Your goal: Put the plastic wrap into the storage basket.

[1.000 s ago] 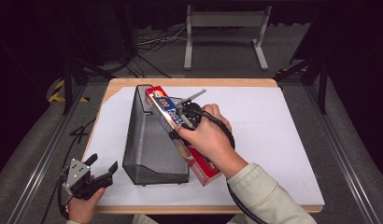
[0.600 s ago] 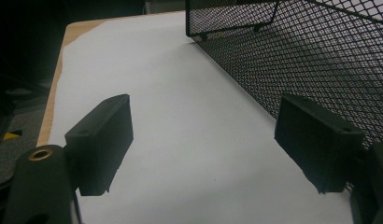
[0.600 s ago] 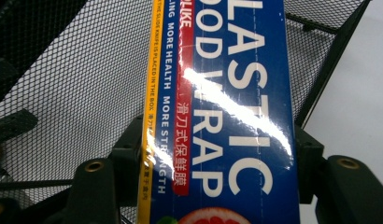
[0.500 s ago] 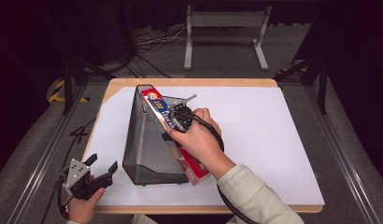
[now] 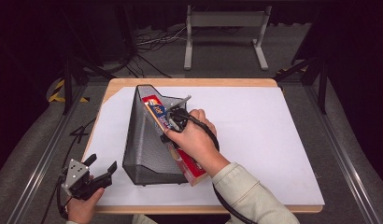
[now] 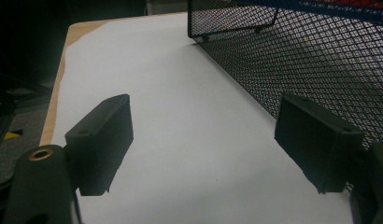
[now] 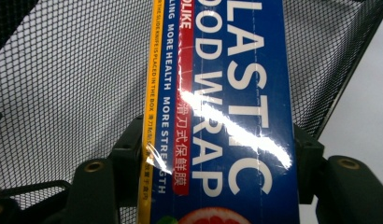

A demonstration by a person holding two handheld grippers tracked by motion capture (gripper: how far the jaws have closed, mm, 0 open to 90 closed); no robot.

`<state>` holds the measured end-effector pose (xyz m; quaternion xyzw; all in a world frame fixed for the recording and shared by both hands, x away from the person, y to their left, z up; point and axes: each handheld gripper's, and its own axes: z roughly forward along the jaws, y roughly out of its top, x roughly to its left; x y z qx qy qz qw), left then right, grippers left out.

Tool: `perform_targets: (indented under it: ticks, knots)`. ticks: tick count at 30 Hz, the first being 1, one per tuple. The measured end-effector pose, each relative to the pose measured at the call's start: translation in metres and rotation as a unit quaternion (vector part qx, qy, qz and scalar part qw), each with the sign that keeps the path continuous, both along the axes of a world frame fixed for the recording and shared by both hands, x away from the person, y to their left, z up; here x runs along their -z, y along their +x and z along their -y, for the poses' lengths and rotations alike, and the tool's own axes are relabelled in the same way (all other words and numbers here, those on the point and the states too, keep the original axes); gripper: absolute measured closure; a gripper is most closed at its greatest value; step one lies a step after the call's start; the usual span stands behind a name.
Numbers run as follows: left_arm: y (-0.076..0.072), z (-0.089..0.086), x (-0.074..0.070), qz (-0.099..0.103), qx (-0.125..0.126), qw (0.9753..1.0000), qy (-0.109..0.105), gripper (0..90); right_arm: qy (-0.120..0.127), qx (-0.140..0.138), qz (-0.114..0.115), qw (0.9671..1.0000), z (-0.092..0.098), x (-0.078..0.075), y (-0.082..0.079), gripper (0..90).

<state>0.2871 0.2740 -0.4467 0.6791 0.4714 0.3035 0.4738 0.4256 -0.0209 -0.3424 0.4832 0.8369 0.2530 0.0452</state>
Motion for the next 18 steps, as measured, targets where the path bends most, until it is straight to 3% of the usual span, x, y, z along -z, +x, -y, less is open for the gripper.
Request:
perform_targets:
  ticks: [18]
  knots:
    - [0.001, 0.0, 0.0, -0.002, 0.002, 1.0, 0.0, 20.3, -0.029, 0.005, -0.04, 0.9988, -0.006, 0.01, 0.012, 39.3]
